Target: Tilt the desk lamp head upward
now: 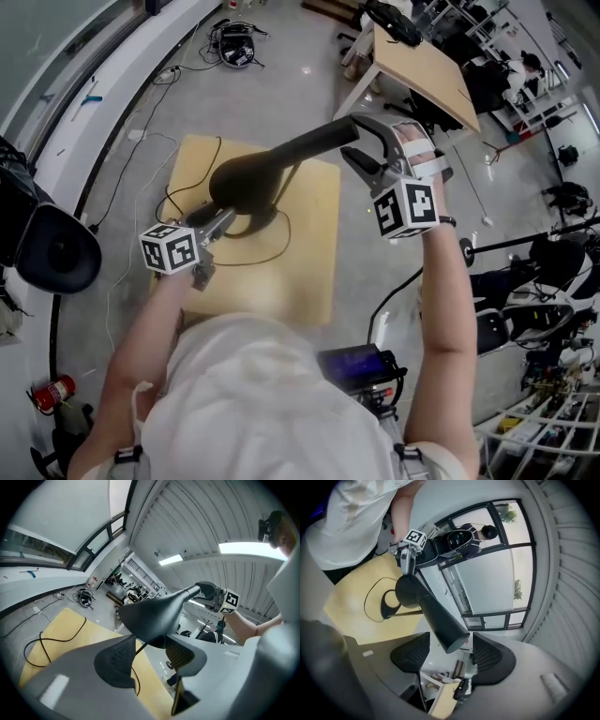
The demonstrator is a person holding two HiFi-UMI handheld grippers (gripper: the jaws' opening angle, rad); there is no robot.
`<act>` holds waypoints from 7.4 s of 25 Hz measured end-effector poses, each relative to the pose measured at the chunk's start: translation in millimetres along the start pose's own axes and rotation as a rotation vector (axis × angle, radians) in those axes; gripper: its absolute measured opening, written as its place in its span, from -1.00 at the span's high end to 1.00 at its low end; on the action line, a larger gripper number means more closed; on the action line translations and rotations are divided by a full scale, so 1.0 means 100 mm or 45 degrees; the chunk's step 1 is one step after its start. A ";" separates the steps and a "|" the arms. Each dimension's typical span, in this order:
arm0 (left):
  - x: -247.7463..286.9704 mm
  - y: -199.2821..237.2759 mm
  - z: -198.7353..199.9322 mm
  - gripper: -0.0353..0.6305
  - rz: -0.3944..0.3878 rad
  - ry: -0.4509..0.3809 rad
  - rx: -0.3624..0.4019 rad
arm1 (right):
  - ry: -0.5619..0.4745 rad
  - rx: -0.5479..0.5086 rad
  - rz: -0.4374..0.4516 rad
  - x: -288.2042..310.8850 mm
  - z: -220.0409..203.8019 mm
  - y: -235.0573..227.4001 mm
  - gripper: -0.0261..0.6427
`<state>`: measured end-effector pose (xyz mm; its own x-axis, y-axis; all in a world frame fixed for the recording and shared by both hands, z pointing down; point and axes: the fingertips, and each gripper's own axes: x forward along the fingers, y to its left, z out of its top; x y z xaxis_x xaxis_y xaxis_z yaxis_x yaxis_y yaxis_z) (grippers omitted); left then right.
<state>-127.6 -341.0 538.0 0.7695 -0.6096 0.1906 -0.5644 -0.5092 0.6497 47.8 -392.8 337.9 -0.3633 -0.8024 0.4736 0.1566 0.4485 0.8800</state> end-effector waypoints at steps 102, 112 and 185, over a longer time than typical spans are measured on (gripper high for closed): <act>-0.75 -0.79 1.44 0.49 0.286 -0.219 0.669 | 0.106 0.387 -0.120 0.24 -0.40 0.55 0.22; -0.80 -0.96 1.63 0.49 0.312 -0.274 0.756 | 0.068 0.440 -0.105 0.29 -0.38 0.64 0.24; -0.06 -2.42 2.40 0.63 0.371 -0.297 1.164 | -0.395 1.198 0.142 0.76 -0.09 0.99 0.31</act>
<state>-67.2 -360.1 202.9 0.5410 -0.8401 0.0388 -0.8118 -0.5337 -0.2369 43.9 -412.7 461.0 -0.6356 -0.6583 0.4033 -0.5383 0.7523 0.3797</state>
